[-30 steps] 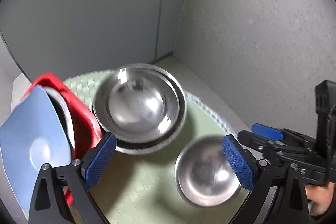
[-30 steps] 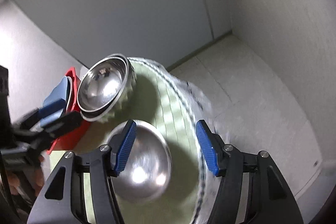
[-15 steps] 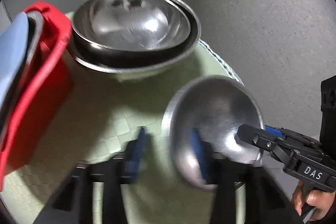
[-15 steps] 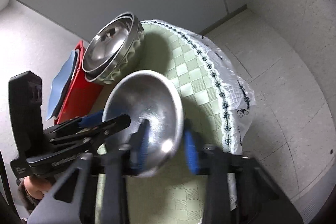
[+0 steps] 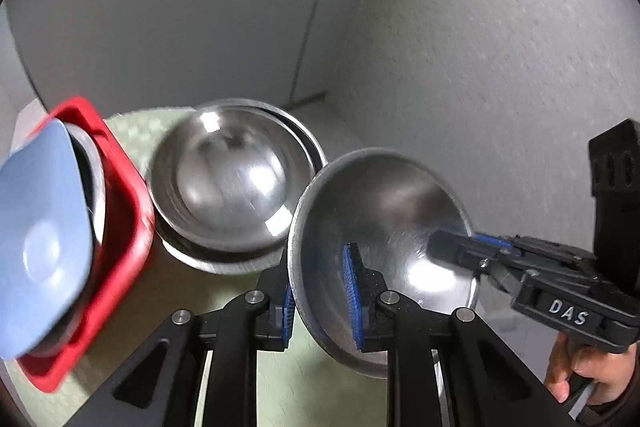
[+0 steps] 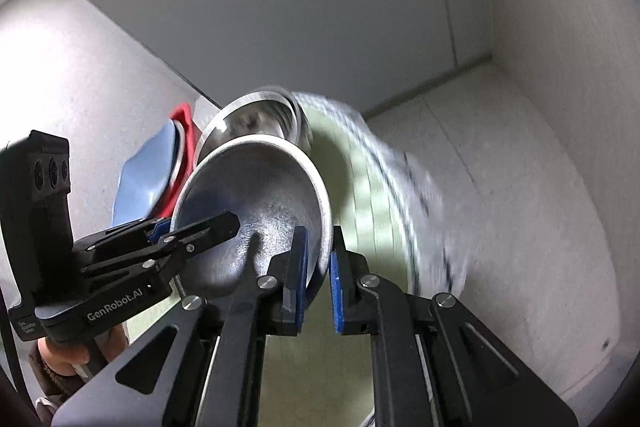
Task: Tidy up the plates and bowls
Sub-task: 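Lower the small steel bowl onto the stacked steel bowls with both grippers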
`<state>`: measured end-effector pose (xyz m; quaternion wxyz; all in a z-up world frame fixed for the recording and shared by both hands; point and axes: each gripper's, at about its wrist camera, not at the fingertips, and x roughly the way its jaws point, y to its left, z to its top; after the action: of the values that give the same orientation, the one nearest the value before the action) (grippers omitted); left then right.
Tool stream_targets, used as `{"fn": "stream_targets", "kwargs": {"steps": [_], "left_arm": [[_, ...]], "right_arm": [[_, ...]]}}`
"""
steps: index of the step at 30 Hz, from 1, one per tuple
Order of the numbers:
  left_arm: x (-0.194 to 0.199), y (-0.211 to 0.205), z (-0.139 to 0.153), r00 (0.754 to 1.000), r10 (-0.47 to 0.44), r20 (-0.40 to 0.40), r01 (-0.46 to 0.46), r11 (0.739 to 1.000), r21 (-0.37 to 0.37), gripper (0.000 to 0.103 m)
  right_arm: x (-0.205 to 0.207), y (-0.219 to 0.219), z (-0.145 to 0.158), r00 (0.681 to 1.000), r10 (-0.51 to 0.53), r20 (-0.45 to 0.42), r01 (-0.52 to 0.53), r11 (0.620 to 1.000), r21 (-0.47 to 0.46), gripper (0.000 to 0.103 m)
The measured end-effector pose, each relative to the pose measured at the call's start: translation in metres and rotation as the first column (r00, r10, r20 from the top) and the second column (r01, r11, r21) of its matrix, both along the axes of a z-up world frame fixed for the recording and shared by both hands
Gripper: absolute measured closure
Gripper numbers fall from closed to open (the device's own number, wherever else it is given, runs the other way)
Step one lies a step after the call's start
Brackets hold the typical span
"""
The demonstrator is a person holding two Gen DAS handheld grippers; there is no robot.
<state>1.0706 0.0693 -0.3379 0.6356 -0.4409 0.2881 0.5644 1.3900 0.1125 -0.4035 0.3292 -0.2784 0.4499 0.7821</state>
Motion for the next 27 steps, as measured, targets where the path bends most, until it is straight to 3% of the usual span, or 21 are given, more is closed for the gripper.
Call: {"fn": "stream_targets", "kwargs": {"steps": [8,12,17,21,26,27], "left_arm": [[-0.013,0.024,-0.006,0.983,0.175,-0.051,-0.177,0.984,-0.037,0.086],[-0.007,0.041,-0.017,0.945,0.321,-0.069,-0.325,0.944,-0.061,0.085],[-0.011,0.053,-0.031,0.881,0.466,-0.081,-0.472,0.876,-0.1,0.083],[-0.007,0.056,-0.043,0.85,0.522,-0.065,-0.526,0.842,-0.117,0.082],[0.001,0.06,-0.042,0.827,0.559,-0.057,-0.562,0.819,-0.116,0.07],[0.004,0.059,-0.04,0.824,0.564,-0.055,-0.566,0.817,-0.108,0.062]], "right_arm": [[-0.053,0.062,0.016,0.979,0.189,0.069,-0.193,0.98,0.054,0.093],[-0.08,0.085,0.011,0.945,0.317,0.083,-0.322,0.945,0.056,0.093],[-0.113,0.105,-0.004,0.87,0.479,0.119,-0.485,0.874,0.029,0.093],[-0.128,0.112,-0.013,0.827,0.538,0.164,-0.55,0.834,0.041,0.093],[-0.13,0.11,-0.015,0.79,0.571,0.222,-0.599,0.796,0.084,0.09],[-0.131,0.11,-0.016,0.785,0.574,0.233,-0.605,0.791,0.092,0.089]]}}
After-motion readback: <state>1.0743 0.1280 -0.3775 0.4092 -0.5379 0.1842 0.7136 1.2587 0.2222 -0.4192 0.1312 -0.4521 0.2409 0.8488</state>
